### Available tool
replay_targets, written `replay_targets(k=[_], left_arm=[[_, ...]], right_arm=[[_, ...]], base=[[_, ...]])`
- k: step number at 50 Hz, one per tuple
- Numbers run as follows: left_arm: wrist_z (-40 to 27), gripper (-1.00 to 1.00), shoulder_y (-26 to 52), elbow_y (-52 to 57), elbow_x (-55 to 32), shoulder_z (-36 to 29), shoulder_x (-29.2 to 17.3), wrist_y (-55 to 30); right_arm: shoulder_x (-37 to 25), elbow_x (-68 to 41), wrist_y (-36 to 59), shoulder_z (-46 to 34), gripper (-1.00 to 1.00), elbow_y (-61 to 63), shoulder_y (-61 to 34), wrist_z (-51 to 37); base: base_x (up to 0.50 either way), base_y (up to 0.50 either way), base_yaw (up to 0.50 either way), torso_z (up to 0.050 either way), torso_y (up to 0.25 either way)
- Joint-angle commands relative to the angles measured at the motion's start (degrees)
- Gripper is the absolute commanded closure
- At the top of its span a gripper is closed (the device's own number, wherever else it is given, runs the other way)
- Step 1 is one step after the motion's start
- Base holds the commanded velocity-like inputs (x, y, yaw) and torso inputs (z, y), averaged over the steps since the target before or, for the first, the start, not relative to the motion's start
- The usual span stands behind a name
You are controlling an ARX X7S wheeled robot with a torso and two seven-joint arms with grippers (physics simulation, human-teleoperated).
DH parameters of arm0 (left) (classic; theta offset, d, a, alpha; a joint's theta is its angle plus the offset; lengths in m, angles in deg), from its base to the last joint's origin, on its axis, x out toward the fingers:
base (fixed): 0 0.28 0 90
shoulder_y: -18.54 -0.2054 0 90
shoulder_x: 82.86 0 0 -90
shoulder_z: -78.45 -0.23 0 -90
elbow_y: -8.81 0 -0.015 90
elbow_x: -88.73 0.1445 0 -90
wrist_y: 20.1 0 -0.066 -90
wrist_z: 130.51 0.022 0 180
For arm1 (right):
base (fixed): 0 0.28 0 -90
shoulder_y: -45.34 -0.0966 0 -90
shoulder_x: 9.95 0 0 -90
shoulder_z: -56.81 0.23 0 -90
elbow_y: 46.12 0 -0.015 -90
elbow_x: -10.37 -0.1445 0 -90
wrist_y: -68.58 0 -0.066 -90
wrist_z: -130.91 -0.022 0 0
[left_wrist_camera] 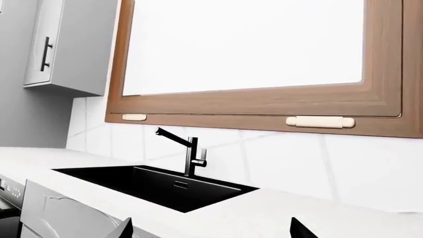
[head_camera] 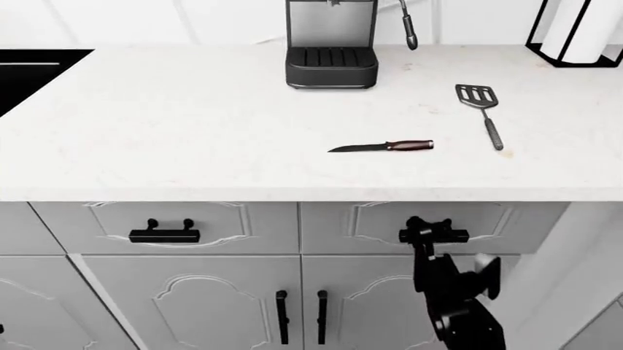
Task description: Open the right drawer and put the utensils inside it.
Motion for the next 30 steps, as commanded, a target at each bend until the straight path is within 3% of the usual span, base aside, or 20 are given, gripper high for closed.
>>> replay_targets(k=[1,18,30], left_arm=[[-0.2,-1.00,-0.1,-0.1,0.1,-0.2,-0.2,0.2],[-0.5,-1.00,-0.5,-0.4,-0.3,-0.1,-0.3,0.7],[-1.1,-1.00,-0.3,0.5,0.2,-0.8,-0.8,0.1]], right_arm=[[-0.3,0.8,0.6,-0.9,1.00,-4.1,-2.6,0.4],[-1.2,0.1,2.2,-1.0,1.00,6.8,4.0,-3.0],[-4.9,-3.4,4.9,1.1,1.00,34.2,25.7,-7.5]], base=[[0.00,0.00,0.00,0.000,0.000],[0.00,0.00,0.00,0.000,0.000],[0.00,0.00,0.00,0.000,0.000]])
